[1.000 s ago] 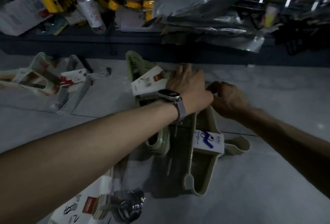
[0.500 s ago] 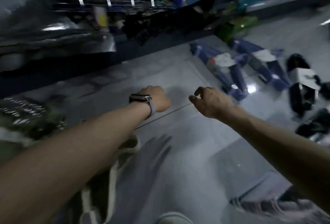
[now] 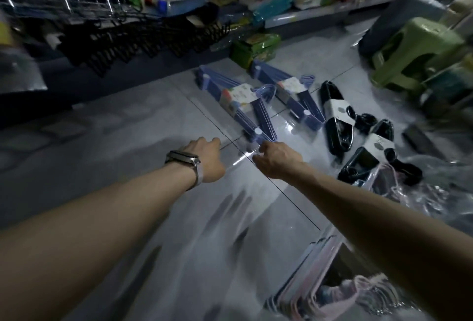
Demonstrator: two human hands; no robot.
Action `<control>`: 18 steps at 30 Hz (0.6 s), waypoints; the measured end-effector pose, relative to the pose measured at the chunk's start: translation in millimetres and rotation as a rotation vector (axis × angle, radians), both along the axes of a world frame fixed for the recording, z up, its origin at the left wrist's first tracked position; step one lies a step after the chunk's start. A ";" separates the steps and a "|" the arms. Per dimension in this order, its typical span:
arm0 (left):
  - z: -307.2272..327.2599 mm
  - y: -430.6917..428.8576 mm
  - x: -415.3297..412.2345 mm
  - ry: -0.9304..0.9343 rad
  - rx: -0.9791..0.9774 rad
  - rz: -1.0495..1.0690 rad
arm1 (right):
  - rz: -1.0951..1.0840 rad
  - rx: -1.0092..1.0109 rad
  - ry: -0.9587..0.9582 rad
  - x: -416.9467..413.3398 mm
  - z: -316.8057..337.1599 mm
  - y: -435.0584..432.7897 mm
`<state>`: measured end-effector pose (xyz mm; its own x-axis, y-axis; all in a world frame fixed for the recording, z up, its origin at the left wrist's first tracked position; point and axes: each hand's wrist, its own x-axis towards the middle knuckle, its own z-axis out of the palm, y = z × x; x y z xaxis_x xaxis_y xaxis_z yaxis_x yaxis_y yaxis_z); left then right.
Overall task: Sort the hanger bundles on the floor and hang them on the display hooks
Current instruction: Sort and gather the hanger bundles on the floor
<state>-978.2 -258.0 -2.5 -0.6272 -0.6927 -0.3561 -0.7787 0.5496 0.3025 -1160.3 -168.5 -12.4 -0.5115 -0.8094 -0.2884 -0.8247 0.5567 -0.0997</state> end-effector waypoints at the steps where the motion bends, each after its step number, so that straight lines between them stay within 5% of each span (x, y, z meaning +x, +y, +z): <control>1: -1.5 -4.1 2.9 -0.004 -0.015 -0.021 | -0.008 -0.014 0.001 -3.7 1.0 -7.0; 12: -18.3 -56.5 -19.7 -0.083 0.060 0.001 | -0.167 -0.211 -0.181 -50.7 -13.2 -33.2; 18: 21.4 -83.9 -89.1 -0.132 0.041 -0.123 | -0.218 -0.144 -0.159 -97.8 2.2 -32.7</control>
